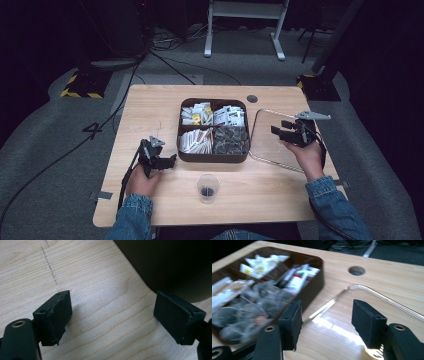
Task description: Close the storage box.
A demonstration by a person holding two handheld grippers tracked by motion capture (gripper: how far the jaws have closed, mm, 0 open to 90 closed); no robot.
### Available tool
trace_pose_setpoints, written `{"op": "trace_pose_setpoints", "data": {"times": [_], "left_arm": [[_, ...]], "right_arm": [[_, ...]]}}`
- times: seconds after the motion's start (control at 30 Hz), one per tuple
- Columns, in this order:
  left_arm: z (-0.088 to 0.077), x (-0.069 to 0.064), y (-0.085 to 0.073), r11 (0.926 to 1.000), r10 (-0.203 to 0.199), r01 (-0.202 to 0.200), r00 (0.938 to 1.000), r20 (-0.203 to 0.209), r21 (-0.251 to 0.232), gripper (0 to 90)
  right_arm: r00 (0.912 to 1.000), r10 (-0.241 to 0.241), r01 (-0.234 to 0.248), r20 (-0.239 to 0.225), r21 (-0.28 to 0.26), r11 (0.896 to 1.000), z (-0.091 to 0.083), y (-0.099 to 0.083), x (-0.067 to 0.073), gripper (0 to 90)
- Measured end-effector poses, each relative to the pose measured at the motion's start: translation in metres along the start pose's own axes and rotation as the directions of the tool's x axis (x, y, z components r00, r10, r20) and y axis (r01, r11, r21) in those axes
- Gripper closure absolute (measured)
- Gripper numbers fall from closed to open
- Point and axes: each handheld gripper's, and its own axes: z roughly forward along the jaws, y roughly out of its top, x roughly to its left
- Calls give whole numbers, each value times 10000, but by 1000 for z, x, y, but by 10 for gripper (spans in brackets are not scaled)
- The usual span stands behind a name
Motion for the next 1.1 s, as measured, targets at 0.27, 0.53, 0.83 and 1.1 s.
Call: {"op": "trace_pose_setpoints", "data": {"times": [0.27,0.53,0.83,1.1], "left_arm": [[0,0,0,10000,-4,4,10000,4,-2,157],[0,0,0,10000,-4,4,10000,3,-3,157],[0,0,0,10000,-2,2,10000,5,-2,157],[0,0,0,10000,-2,2,10000,1,-6,157]], "right_arm": [[9963,332,-350,798,212,9992,6,-16,-30,403],[9898,568,-654,1309,622,9959,14,-28,-44,411],[9853,719,-912,1550,1212,9884,25,-39,-52,401],[9857,404,-707,1635,1837,9804,40,-44,-53,415]]}}
